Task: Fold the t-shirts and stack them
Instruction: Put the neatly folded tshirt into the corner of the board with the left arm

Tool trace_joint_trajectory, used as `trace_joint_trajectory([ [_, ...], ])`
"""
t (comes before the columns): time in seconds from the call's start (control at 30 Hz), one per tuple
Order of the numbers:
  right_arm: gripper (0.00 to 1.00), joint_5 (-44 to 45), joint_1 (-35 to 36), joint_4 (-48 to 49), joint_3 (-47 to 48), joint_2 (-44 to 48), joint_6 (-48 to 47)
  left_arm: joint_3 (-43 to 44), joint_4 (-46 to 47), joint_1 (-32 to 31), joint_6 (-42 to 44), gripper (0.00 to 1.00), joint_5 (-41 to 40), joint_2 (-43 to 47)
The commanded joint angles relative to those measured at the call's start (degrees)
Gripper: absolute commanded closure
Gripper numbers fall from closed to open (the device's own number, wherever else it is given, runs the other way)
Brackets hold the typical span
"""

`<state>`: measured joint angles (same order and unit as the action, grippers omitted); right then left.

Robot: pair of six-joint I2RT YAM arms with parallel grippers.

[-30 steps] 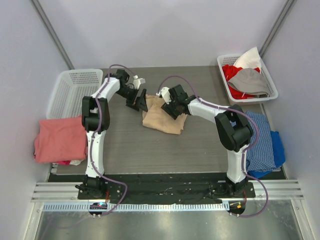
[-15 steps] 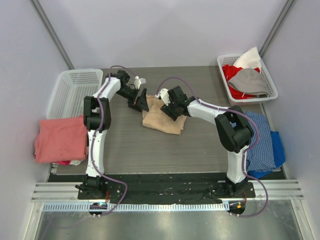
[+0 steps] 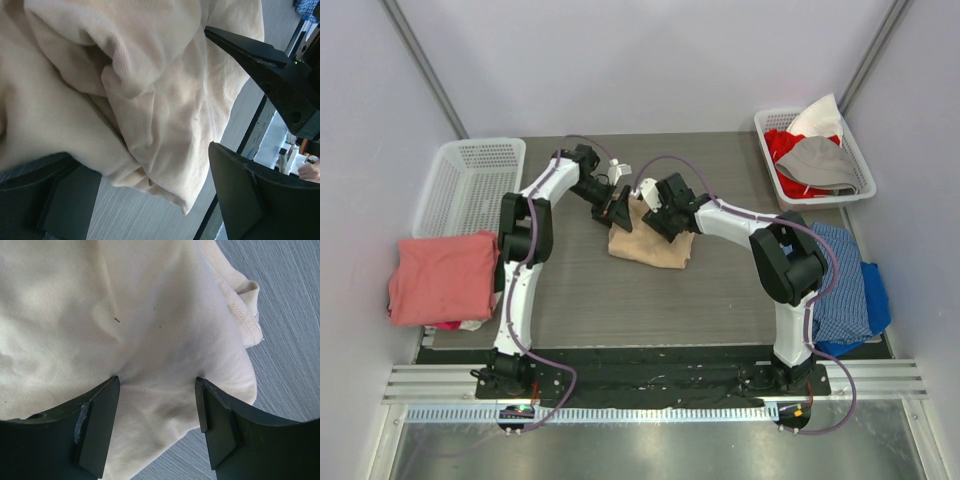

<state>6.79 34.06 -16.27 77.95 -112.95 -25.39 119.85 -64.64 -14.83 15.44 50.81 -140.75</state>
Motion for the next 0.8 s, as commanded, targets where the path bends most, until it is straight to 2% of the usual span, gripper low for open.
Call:
trace_joint_trajectory([
  [0.0, 0.3, 0.6, 0.4, 2.0, -0.5, 3.4, -0.5, -2.3, 0.7, -1.1, 0.7, 0.13, -2.5, -2.3],
  [0.03, 0.3, 0.7, 0.5, 2.0, -0.5, 3.4, -0.5, -2.6, 0.8, -1.0, 0.8, 0.16, -2.5, -2.3],
  [0.07, 0.3, 0.7, 0.4, 2.1, -0.7, 3.4, -0.5, -3.3, 1.1, -1.1, 0.8, 0.25, -2.6, -2.3],
  [0.17, 0.3, 0.8, 0.4, 2.4, -0.8, 3.6, -0.6, -4.3, 1.3, -1.0, 1.2, 0.36, -3.7, -2.2],
  [0.27, 0.3, 0.8, 0.4, 2.5, -1.0, 3.8, -0.6, -5.5, 2.1, -1.1, 0.9, 0.42, -4.7, -1.9],
  [0.5, 0.3, 0.8, 0.3, 2.5, -1.6, 4.2, -0.9, -5.9, 1.8, -1.3, 0.7, 0.44, -5.1, -1.8],
  [0.67, 0.3, 0.9, 0.4, 2.5, -2.3, 4.9, -1.3, -5.5, 1.5, -2.3, 0.0, 0.57, -5.3, -2.3],
  [0.7, 0.3, 1.0, 0.5, 2.5, -2.5, 5.0, -1.4, -5.4, 1.5, -2.4, -0.1, 0.65, -5.2, -2.4],
  [0.77, 0.3, 1.0, 0.4, 2.6, -2.8, 5.3, -1.5, -4.9, 1.4, -2.7, -0.2, 0.71, -5.3, -2.5],
])
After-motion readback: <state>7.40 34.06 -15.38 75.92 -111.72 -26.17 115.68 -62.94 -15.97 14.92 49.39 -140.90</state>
